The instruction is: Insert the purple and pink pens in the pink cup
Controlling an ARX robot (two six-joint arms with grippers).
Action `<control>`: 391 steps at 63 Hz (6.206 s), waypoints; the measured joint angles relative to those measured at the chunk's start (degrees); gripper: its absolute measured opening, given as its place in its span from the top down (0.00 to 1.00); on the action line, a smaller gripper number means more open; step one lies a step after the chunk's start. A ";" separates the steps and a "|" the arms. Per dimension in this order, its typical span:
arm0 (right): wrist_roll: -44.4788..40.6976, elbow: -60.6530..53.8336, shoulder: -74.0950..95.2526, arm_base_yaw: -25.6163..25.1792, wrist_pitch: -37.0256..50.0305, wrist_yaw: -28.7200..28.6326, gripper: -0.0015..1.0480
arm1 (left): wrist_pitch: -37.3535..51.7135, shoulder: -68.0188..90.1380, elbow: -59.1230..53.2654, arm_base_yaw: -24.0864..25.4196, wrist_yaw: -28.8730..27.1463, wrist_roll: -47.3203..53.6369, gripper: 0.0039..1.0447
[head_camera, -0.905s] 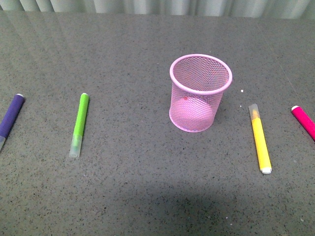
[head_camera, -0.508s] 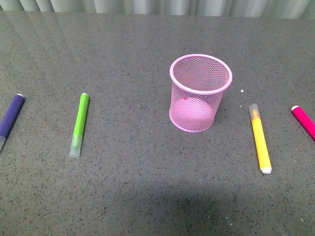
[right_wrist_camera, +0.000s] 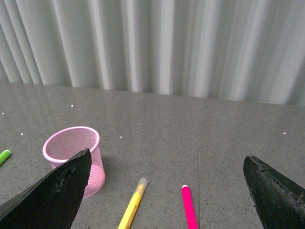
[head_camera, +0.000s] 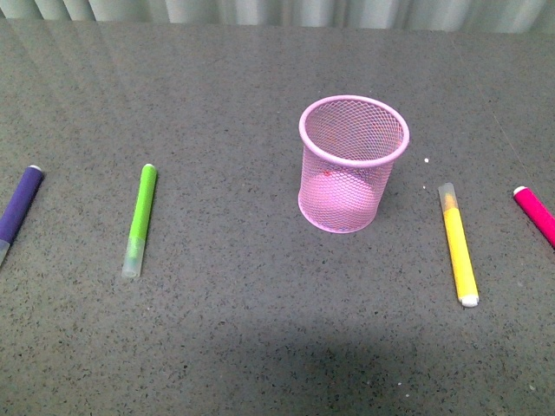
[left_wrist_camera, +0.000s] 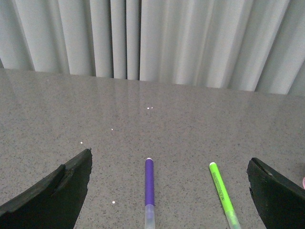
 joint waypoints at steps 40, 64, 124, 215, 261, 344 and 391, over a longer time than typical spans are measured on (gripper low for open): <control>0.00 0.00 0.00 0.00 0.00 0.00 0.07 | 0.00 0.00 0.00 0.00 0.00 0.00 0.07; 0.00 0.00 -0.02 0.00 -0.02 -0.02 0.07 | -26.99 28.98 20.83 4.09 -4.92 -21.42 0.07; -0.02 0.00 -0.02 0.00 -0.04 -0.02 0.07 | -19.78 103.51 67.98 0.92 -4.26 -20.59 0.07; -0.02 0.00 0.00 0.00 -0.04 -0.02 0.07 | -12.04 115.27 65.31 2.14 0.02 -20.57 0.13; -0.02 0.00 0.00 0.00 -0.04 -0.02 0.07 | -12.66 109.26 64.41 5.38 2.36 -18.25 0.92; -0.02 0.00 0.00 0.00 -0.04 -0.02 0.07 | 12.07 107.86 72.54 -34.97 -9.49 -17.99 0.93; -0.02 0.00 0.00 0.00 -0.04 -0.02 0.07 | 12.87 113.07 75.84 -38.95 -11.69 -20.22 0.78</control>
